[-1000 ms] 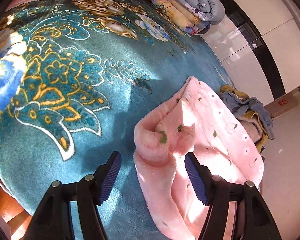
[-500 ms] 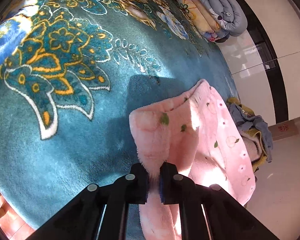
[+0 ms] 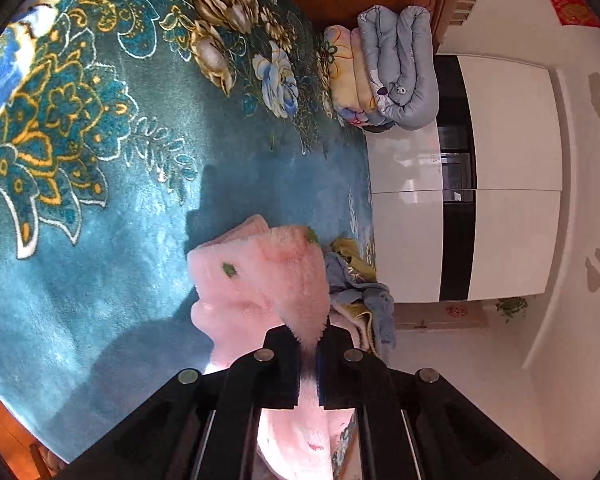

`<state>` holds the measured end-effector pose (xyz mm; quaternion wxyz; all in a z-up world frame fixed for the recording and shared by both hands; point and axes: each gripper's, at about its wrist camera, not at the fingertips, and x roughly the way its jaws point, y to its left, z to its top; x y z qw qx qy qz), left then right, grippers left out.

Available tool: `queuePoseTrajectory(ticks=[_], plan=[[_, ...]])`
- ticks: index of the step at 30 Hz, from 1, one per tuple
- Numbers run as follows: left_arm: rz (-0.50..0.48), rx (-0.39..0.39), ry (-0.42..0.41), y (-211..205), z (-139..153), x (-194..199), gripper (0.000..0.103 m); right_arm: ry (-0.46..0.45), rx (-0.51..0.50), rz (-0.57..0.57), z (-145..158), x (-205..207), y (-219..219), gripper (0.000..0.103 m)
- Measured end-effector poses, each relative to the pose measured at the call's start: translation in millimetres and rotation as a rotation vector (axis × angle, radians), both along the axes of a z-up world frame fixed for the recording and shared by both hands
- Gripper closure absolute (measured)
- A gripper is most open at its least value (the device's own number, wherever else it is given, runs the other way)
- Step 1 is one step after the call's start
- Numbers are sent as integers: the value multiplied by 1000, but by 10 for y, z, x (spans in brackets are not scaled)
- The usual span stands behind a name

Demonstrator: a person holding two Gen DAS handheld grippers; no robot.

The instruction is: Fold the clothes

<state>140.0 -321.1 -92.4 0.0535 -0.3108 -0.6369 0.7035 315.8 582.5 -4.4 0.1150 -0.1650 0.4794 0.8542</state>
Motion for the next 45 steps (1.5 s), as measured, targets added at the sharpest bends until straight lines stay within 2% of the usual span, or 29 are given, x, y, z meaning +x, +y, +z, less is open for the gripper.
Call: queuePoseTrajectory(ticks=[4,8,11,15,18,22,26,27,29,30,32,33,34,37,38,40,43,45], plan=[[26,23,-26,81,137,-494,97,-85,35,6,123,-760,106,101],[42,14,-84,152,103,-1078,97,-190,53,7,53,-1596,260,101],[56,-5,-118,182,-3,-1505,97,-271,67,18,-108,-2213,344,101],[72,-23,-163,208,-280,-1969,97,-362,65,40,-475,-2854,384,101],[65,-42,-196,226,-519,-2211,97,-418,64,54,-724,-3143,389,101],[58,-50,-233,276,-800,-2373,97,-453,86,85,-884,-3264,366,100],[19,-61,-229,340,-893,-2442,93,-487,108,116,-1044,-3386,343,97],[11,-58,-217,354,-868,-2419,88,-492,115,124,-1052,-3398,334,97],[-15,-54,-189,379,-792,-2367,58,-487,132,138,-966,-3361,294,96],[-36,-60,-170,387,-722,-2314,52,-472,142,150,-895,-3317,266,94],[-69,-82,-119,381,-569,-2174,45,-416,165,187,-725,-3207,191,79],[-81,-98,-87,365,-486,-2088,44,-386,185,205,-633,-3129,138,64],[-83,-127,-74,331,-421,-1974,42,-360,208,223,-544,-3039,89,55],[-77,-202,-97,221,-422,-1588,41,-299,249,247,-358,-2668,-42,54],[-78,-202,-113,186,-487,-1456,41,-276,252,252,-322,-2517,-75,54],[-86,-140,-128,122,-684,-1241,41,-232,225,255,-333,-2166,-97,48],[-90,-26,-143,130,-953,-1086,39,-214,136,249,-477,-1677,-62,47],[-66,-1,-143,139,-1014,-1080,36,-229,61,231,-621,-1448,-10,42]])
